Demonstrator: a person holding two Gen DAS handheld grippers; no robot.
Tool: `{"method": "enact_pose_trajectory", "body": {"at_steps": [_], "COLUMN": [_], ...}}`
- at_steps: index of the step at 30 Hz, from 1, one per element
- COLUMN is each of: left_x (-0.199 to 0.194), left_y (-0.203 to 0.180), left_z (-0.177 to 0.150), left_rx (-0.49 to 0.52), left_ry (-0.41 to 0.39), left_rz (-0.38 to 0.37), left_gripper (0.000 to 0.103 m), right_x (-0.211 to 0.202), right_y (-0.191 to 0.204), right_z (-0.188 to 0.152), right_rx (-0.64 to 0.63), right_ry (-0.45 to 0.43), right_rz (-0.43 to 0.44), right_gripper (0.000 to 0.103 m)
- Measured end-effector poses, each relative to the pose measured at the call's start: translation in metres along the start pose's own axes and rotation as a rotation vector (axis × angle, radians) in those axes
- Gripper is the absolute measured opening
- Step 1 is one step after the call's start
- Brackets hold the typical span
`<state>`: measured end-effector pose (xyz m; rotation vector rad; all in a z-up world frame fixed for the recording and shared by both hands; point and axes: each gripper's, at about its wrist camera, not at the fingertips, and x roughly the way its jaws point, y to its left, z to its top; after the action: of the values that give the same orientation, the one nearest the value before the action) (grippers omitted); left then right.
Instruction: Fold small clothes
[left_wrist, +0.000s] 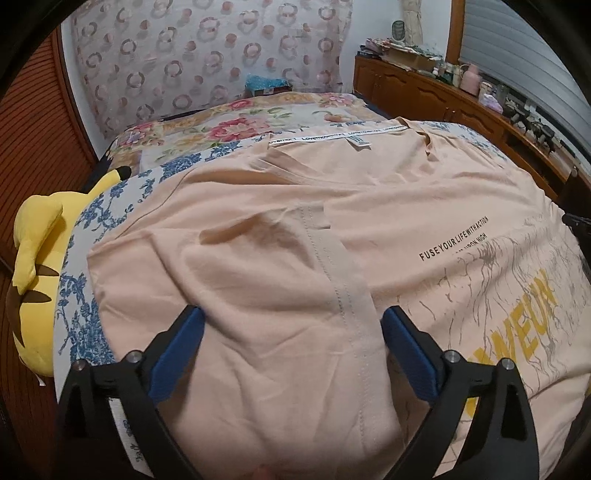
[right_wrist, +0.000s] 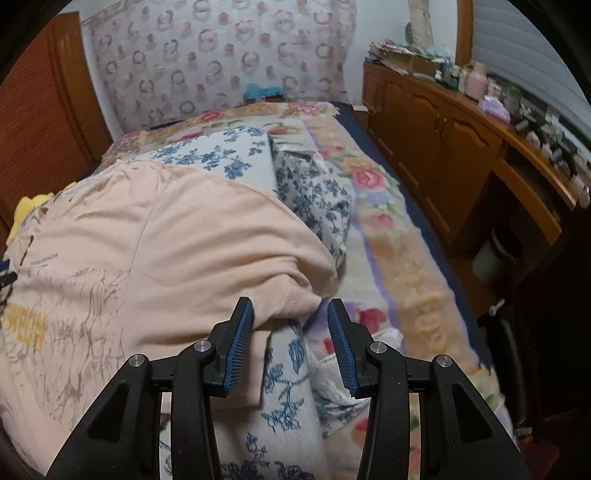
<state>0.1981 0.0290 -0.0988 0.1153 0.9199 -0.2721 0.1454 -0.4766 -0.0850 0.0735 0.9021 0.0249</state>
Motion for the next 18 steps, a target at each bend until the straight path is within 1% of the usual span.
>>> {"method": "enact_pose_trajectory", "body": {"at_steps": [3,8,10,11,13,14,16,18], "left_x": [0.000,0.000,0.000,0.000,0.000,0.000,0.000,0.000], "left_y": [-0.001,-0.001,0.000,0.000,-0.001,0.000,-0.001,0.000], "left_z": [0.001,-0.001,-0.001,-0.002,-0.002,-0.002,-0.002,-0.002], "left_rx": [0.000,-0.009,-0.013,-0.013,-0.013,-0.013,-0.013,-0.013], "left_ry": [0.001,0.002,0.003,0.002,0.003,0.004,0.003,0.004], "left_rz": [0.003,0.012,0.010,0.011,0.012,0.011,0.011,0.012], "left_gripper": [0.100,0.102,0.102,0.103,0.103,0.103,0.103,0.103], "right_x": [0.000,0.007,0.007,0.006,0.003,0.001,-0.005,-0.010], "right_y": [0.000,0.009,0.010,0.011,0.011,0.011,0.015,0.020], "right_z": [0.001,0.004,0.005,0.004,0.005,0.005,0.006,0.009], "right_rx": [0.013,-0.007,-0.013,-0.025,-0.051,-0.055,-0.070,-0.090], "right_ry": [-0.002,0.019,0.014,0.007,-0.015,-0.024,-0.049,-0.072], "right_rz": [0.031,0.069,0.065,0.053,0.024,0.035,0.052,0.061], "right_gripper": [0.042,0.042,0.039,0.034,0.021,0.009,0.006,0.004]}}
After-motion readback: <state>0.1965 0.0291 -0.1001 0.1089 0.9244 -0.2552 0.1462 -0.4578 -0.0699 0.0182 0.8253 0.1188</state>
